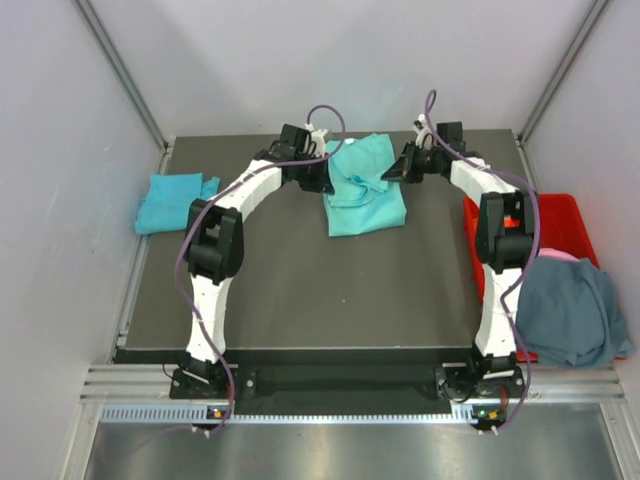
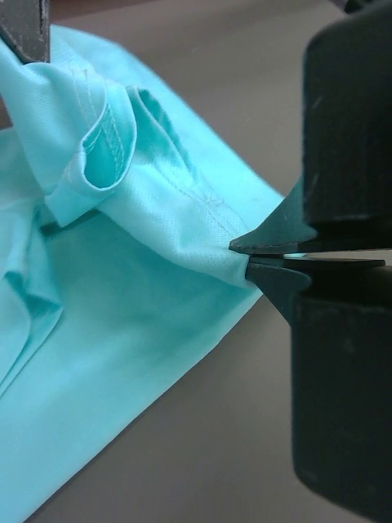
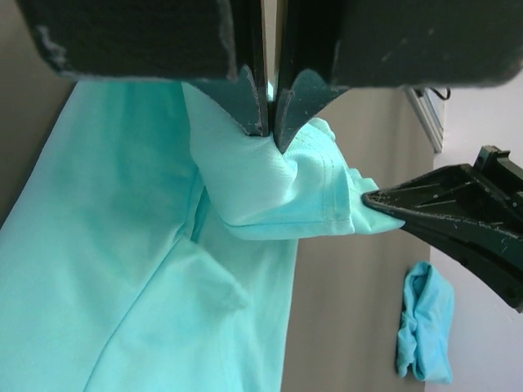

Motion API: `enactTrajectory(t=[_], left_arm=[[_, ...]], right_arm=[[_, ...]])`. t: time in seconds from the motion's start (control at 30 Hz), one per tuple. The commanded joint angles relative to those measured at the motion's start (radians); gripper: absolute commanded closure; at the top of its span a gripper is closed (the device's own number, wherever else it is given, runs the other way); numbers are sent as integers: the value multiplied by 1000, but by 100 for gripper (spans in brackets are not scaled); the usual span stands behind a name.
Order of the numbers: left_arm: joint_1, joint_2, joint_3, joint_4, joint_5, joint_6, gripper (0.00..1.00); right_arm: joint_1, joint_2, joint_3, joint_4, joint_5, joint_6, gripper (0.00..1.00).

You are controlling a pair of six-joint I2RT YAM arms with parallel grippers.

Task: Fold and stack the t-shirts
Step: Fold the tshirt

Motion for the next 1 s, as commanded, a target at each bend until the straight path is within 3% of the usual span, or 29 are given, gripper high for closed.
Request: enactTrajectory(t=[0.0,0.37,0.67,0.7,0.73,0.87,0.97], left_arm=[[19,40,95,37,-37,20,100],[29,149,200,111,-94,25,100],[29,195,232,114,-125,37,100],[29,194,234,108,-147,37,97],[29,188,238,100,-163,37,89],[31,85,181,80,-188,43,48],[37,-62,29,176,-169,2,43]], right_arm=[[-5,47,105,57,-16,15,100],[-8,188,249,63,7,35,100],[-10,231,262,71,16,35,100],[-13,229,262,72,16,32,100],[-15,223,262,69,14,30,93],[-30,122,175,101,17,-6,77],[-50,6,79,110,36,-89,71]])
